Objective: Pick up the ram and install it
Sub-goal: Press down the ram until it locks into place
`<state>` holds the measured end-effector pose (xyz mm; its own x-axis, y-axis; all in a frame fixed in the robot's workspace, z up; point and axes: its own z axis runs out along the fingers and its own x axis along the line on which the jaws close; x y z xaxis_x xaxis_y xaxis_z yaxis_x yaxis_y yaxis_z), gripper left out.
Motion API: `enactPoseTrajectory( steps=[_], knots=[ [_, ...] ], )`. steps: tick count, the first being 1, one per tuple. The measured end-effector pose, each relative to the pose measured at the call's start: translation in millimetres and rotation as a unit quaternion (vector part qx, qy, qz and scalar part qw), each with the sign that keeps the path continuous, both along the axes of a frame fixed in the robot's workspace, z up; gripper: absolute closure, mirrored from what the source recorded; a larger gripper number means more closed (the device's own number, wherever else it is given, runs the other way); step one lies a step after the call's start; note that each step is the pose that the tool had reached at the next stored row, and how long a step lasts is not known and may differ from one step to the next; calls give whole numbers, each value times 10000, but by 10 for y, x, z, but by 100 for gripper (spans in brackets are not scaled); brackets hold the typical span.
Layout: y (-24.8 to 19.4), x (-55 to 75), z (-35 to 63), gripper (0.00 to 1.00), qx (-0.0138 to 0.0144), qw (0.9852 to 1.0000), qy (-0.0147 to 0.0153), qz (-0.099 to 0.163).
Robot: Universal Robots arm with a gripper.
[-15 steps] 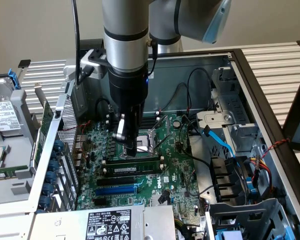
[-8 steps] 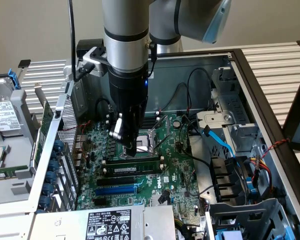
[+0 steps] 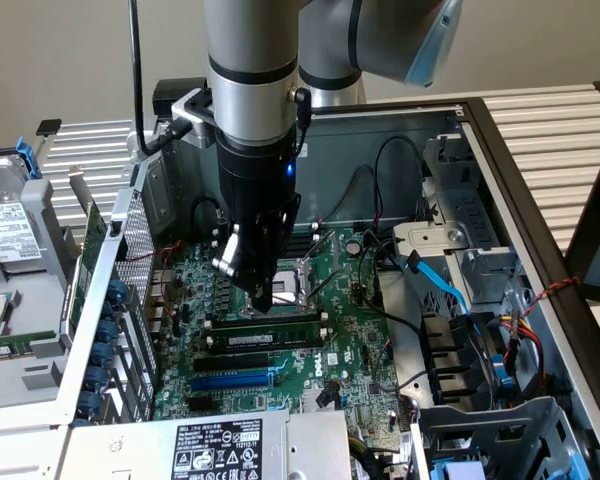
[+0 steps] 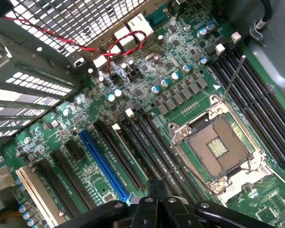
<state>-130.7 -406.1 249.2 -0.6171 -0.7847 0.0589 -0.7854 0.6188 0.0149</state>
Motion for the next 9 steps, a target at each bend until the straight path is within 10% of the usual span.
enactPoseTrajectory(
  steps=[9],
  knots=[
    [0,0,0,90,0,9979,0,-650]
  ],
)
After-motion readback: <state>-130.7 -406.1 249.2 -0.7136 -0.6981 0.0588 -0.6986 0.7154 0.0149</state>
